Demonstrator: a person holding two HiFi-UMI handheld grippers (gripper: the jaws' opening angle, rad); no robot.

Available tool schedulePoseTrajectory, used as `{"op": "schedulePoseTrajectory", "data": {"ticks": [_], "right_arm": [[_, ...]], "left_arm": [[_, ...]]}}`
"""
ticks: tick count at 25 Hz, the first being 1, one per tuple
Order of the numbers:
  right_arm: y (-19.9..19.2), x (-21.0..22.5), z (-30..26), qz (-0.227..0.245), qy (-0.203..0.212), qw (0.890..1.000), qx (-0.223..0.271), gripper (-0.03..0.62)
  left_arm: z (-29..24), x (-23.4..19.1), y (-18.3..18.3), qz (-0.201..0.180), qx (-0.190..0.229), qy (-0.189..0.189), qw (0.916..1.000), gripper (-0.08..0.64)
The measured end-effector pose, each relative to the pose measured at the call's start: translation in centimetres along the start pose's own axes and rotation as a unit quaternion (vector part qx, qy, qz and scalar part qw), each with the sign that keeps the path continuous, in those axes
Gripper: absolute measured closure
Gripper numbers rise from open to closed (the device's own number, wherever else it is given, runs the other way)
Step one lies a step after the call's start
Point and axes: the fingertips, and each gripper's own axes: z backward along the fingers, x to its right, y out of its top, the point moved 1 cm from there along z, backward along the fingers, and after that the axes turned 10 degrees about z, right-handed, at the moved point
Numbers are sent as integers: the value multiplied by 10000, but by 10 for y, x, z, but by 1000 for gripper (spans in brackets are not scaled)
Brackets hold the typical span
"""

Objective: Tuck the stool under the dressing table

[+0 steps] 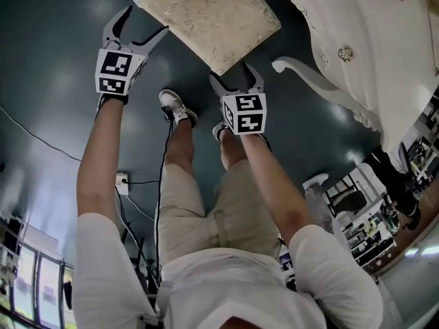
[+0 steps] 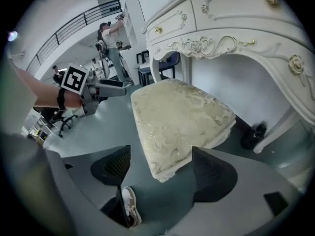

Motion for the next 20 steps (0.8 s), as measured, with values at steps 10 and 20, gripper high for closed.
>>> {"op": "schedulePoseTrajectory", "data": {"ticks": [10, 20], "right_arm": [[-47, -13, -28, -322, -325, 9982, -386, 221], [-43, -3, -45, -578, -839, 9929, -622, 283]], "left_arm": [[-25, -30, -37, -873, -633, -343, 9936, 110], [-42, -32, -40, -765, -687, -513, 9934, 112]]}}
